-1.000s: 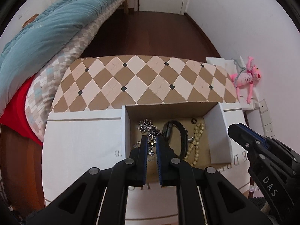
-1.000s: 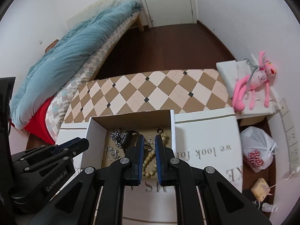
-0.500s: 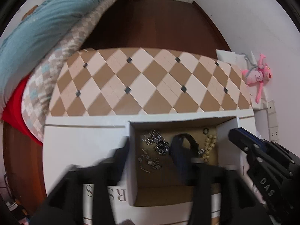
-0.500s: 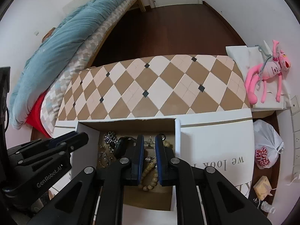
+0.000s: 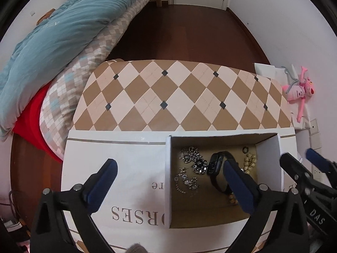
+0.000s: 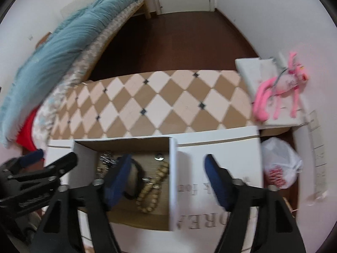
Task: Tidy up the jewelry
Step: 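Lift both open tools up away from the box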
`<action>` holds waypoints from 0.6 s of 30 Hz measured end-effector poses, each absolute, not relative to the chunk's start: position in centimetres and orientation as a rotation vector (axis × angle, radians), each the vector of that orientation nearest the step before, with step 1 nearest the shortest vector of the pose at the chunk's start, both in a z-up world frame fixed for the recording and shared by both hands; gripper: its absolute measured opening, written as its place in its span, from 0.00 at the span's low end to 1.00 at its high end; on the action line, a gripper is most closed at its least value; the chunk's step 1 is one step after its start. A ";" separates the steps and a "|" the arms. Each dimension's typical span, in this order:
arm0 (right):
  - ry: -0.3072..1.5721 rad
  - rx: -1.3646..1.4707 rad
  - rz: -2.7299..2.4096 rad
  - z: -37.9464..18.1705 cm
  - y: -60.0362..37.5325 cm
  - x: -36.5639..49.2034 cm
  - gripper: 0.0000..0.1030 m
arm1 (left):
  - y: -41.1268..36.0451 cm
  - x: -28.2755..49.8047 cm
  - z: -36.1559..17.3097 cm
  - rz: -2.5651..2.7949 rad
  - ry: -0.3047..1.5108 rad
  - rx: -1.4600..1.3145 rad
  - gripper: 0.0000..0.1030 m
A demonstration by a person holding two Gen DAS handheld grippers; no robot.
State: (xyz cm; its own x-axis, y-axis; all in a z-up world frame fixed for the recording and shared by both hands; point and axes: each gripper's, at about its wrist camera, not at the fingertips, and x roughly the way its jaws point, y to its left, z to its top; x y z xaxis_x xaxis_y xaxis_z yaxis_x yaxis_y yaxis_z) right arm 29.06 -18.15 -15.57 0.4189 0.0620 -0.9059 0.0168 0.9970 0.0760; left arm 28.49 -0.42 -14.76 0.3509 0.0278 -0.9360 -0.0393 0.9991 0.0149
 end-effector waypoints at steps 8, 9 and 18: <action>1.145 -0.050 -0.074 -16.4 -18.3 26.6 1.00 | -0.2 26.7 -15.8 0.047 1.228 -0.031 1.00; 1.143 -0.058 -0.087 -16.4 -18.4 26.3 1.00 | -0.2 26.5 -15.8 0.048 1.229 -0.033 1.00; 1.132 -0.061 -0.115 -15.6 -18.6 24.7 1.00 | -0.2 24.7 -15.2 0.054 1.219 -0.051 1.00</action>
State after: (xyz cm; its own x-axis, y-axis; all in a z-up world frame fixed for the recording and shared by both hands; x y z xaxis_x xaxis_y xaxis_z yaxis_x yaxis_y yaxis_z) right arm 24.72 -18.63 -15.63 0.4199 -0.1225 -0.8992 0.0603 0.9924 -0.1071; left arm 24.67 -0.22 -15.17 0.3440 0.0143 -0.9389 -0.0687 0.9976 -0.0100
